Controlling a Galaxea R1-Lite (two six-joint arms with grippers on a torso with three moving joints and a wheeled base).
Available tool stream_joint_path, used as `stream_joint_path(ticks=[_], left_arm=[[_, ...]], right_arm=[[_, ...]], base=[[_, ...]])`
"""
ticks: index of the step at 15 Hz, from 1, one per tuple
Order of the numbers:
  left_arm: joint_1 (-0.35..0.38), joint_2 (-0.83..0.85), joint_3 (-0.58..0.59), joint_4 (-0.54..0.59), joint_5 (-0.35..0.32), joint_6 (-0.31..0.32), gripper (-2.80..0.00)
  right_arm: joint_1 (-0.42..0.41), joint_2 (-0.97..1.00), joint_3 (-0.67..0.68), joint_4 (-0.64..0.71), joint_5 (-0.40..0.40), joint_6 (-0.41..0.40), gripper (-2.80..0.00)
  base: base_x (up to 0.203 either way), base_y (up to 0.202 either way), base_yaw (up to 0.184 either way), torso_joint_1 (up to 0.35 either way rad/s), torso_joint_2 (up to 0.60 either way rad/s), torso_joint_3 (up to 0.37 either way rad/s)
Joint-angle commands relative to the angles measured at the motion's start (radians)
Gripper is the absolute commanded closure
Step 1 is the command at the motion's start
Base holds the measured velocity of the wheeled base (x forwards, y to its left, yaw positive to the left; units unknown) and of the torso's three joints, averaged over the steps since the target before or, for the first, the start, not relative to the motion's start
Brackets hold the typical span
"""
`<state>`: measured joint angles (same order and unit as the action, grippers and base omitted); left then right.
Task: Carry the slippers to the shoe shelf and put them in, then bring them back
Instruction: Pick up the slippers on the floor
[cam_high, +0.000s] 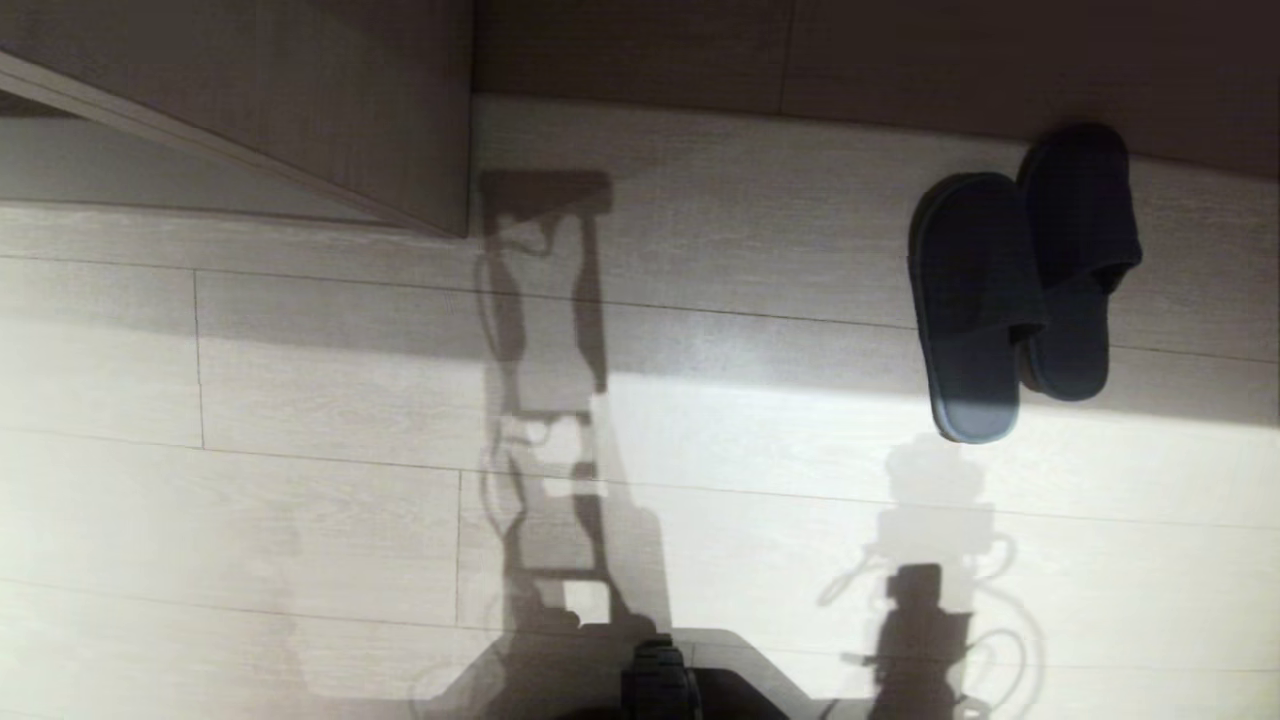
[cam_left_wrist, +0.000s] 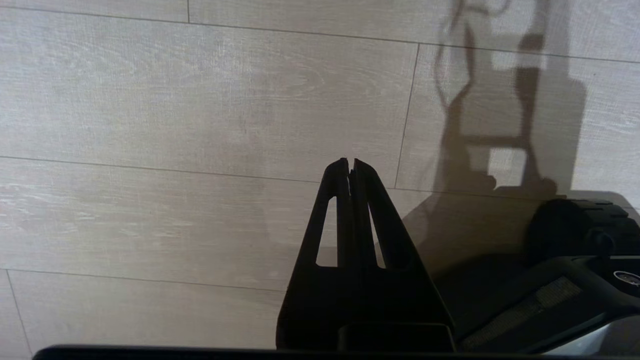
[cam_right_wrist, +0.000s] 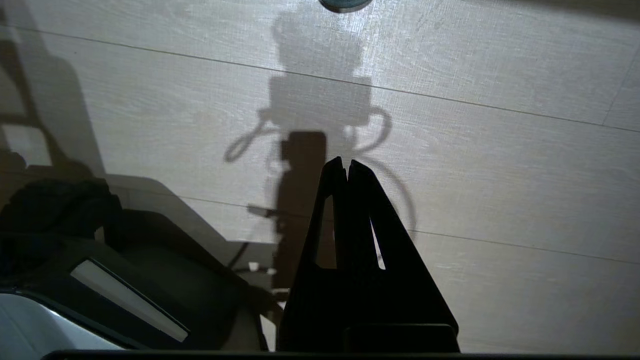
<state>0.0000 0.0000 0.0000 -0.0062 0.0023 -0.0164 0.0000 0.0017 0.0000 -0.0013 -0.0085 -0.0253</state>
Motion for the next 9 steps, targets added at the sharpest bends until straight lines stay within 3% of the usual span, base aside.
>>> stream_joint_path(ticks=[1, 9], left_arm=[[0.0, 0.0, 0.0, 0.0, 0.001, 0.0, 0.0], [0.002, 0.0, 0.0, 0.0, 0.002, -0.004, 0.0]], right_arm=[[0.0, 0.001, 0.0, 0.0, -0.001, -0.001, 0.0], [0.0, 0.002, -0.018, -0.01, 0.002, -0.01, 0.0]], base=[[0.0, 0.0, 0.0, -0.002, 0.0, -0.193], [0.0, 0.0, 0.0, 0.001, 0.0, -0.049]])
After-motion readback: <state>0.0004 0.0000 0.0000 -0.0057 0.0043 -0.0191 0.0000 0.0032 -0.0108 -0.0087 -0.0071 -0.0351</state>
